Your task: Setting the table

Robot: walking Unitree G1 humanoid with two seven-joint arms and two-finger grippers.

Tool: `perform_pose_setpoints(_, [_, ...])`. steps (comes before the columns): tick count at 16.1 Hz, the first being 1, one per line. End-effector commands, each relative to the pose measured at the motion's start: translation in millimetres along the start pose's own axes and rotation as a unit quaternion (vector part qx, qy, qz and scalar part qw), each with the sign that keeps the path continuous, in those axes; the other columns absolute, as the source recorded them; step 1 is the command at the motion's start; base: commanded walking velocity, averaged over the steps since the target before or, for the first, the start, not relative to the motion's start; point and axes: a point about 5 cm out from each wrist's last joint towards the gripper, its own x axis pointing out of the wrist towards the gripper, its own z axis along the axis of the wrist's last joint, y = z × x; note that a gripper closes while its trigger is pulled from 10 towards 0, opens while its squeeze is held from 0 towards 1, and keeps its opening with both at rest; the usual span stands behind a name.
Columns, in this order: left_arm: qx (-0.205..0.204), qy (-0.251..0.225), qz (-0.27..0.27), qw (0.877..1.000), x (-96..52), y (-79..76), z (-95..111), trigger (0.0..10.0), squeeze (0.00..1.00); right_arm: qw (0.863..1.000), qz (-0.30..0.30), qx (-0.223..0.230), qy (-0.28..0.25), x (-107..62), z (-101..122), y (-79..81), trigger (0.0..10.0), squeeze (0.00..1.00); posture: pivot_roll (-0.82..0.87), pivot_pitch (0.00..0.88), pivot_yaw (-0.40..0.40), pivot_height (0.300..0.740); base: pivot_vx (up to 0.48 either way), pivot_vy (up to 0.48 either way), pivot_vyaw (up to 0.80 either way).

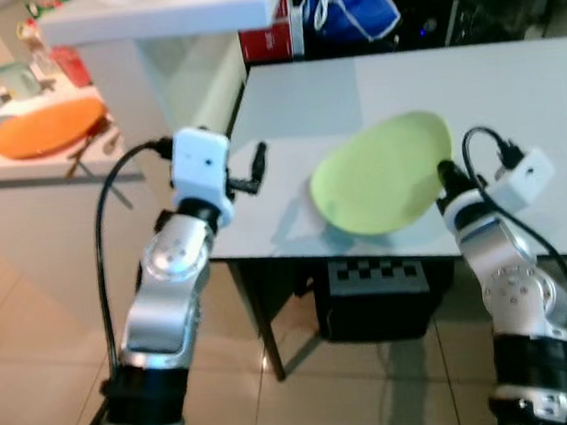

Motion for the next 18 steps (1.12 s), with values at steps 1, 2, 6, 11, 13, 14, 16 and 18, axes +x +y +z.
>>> perform_pose_setpoints(1, [0.018,0.019,-0.027,0.999,-4.7,-2.0,-4.9,10.0,0.0,1.0,0.009,0.009,-0.015,6.8,2.4,3.6,10.0,0.0,-0.05,0.0,0.061,0.74,0.0,0.0,0.0])
perform_pose_setpoints(2, [0.022,0.023,-0.046,0.998,-7.2,-5.8,-6.5,10.0,0.0,1.0,0.008,0.013,-0.011,9.3,0.3,2.1,10.0,0.0,-0.05,0.0,0.06,0.74,0.0,0.0,0.0])
perform_pose_setpoints(6, [0.018,0.063,-0.151,0.986,-25.7,-23.6,-19.0,10.0,0.0,0.998,-0.016,0.052,0.028,24.2,-15.9,-9.4,10.0,0.0,-0.04,0.0,0.056,0.74,0.0,0.0,0.0])
perform_pose_setpoints(11, [0.004,0.087,-0.19,0.978,-37.0,-31.1,-22.9,10.0,0.0,0.991,-0.076,0.105,0.041,42.7,-28.4,-30.6,10.0,0.0,-0.03,0.0,0.052,0.74,0.0,0.0,0.0])
perform_pose_setpoints(13, [0.005,0.092,-0.191,0.977,-38.0,-29.5,-22.1,10.0,0.0,0.989,-0.092,0.115,0.029,49.0,-27.0,-30.6,10.0,0.0,-0.02,0.0,0.052,0.74,0.0,0.0,0.0])
perform_pose_setpoints(14, [0.006,0.093,-0.191,0.977,-39.1,-28.9,-22.0,10.0,0.0,0.988,-0.097,0.116,0.025,51.1,-26.3,-29.5,10.0,0.0,-0.01,0.0,0.053,0.74,0.0,0.0,0.0])
perform_pose_setpoints(16, [0.009,0.094,-0.189,0.977,-41.3,-28.1,-21.3,10.0,0.0,0.989,-0.1,0.111,0.018,53.5,-25.8,-27.8,10.0,0.53,0.0,0.0,0.049,0.74,0.0,0.0,0.0])
perform_pose_setpoints(18, [0.009,0.095,-0.187,0.978,-42.3,-28.1,-20.3,10.0,0.0,0.987,-0.12,0.102,0.013,53.4,-25.4,-32.0,10.0,1.0,0.0,0.0,0.044,0.74,0.0,0.0,0.0])
